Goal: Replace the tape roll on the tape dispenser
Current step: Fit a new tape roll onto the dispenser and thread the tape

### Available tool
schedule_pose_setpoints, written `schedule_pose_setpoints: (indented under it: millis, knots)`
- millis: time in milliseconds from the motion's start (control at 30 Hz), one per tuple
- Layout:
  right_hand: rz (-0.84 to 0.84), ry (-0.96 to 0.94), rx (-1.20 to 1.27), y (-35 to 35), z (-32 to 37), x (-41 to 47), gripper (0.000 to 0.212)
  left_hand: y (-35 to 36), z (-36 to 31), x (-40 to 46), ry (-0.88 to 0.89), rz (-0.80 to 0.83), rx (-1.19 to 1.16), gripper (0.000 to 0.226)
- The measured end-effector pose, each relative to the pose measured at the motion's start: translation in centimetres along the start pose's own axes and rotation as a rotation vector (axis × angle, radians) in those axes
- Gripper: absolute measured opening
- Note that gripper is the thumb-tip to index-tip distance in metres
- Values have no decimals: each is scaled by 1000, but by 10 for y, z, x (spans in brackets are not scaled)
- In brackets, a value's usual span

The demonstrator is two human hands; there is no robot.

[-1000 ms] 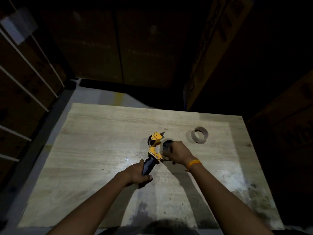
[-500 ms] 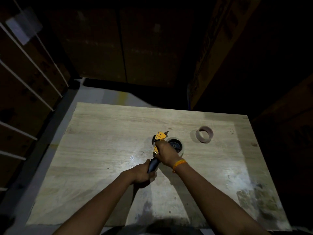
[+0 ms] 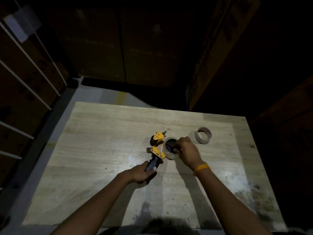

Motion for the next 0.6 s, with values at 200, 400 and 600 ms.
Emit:
schedule_pose_setpoints:
  millis: [200, 400, 600]
  knots:
    - [91, -19, -213, 5, -11, -9, 20, -2, -1, 4, -18, 34, -75, 54]
    - [60, -119, -272, 3, 6, -8, 15, -4, -5, 3, -12, -5, -150, 48]
    - [27, -19, -199, 7, 16, -12, 22, 11, -11, -7, -8, 99, -432, 53]
Point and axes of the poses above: each hand's wrist, its own x-axis towards the middle knuckle, its own y-axis out of the palm, z = x × y, the point moved 9 cm from there along x, towards the middle knuckle, and after that the axes turned 4 degrees about -z, right-handed, at the moved point
